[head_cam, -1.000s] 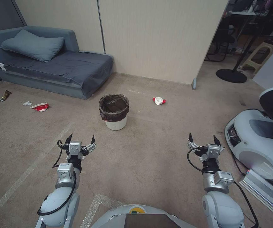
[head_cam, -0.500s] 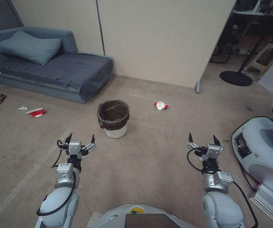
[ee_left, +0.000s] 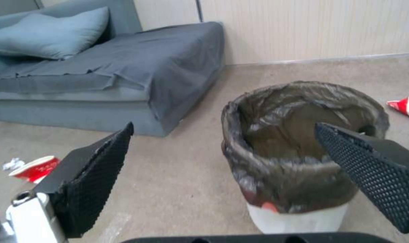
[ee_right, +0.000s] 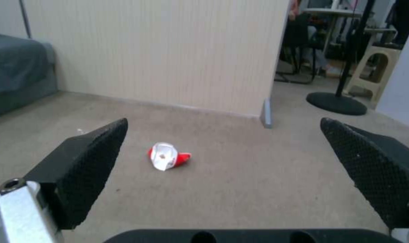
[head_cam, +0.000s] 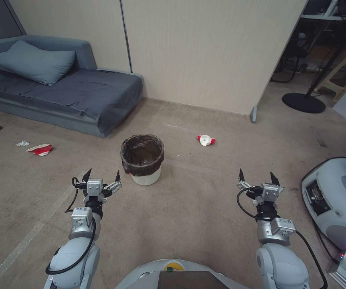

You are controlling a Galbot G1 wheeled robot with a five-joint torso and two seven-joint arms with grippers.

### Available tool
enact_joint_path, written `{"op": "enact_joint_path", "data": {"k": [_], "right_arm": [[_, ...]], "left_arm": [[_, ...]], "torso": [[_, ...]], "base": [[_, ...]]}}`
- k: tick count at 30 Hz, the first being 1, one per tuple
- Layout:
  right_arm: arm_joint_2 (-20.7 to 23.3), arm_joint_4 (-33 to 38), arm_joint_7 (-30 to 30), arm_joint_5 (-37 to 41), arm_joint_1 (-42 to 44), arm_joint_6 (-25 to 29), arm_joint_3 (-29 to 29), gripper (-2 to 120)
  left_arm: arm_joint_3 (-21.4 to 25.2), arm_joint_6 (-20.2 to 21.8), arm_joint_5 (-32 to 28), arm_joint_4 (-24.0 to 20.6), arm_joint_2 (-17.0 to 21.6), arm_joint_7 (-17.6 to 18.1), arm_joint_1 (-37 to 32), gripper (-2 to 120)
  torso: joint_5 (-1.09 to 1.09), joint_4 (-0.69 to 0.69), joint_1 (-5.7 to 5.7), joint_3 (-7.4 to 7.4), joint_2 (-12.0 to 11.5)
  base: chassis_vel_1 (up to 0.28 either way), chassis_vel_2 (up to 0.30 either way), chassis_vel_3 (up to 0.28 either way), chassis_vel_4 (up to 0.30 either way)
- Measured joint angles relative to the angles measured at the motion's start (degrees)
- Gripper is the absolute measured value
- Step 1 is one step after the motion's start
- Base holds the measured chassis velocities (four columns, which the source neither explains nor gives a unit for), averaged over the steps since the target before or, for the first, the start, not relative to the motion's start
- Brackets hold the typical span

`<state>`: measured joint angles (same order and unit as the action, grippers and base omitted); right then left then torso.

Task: Pick up the trash bin, then pick up the garbage from the floor and place it into the trash bin.

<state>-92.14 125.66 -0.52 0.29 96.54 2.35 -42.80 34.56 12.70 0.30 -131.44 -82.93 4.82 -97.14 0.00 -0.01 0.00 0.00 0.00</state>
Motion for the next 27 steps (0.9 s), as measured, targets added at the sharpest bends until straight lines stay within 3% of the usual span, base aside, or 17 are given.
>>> {"op": "enact_joint_path", "data": {"k": [27], "right_arm": [[0.0,0.3,-0.1,0.0,-0.1,0.1,-0.1,100]], "left_arm": [[0.3,0.1,-0.1,-0.6,0.0,-0.3,0.3,100]], "torso": [[0.00,-0.01,0.00,0.00,0.0]], "base": [[-0.137,0.137,0.142,-0.138]]}}
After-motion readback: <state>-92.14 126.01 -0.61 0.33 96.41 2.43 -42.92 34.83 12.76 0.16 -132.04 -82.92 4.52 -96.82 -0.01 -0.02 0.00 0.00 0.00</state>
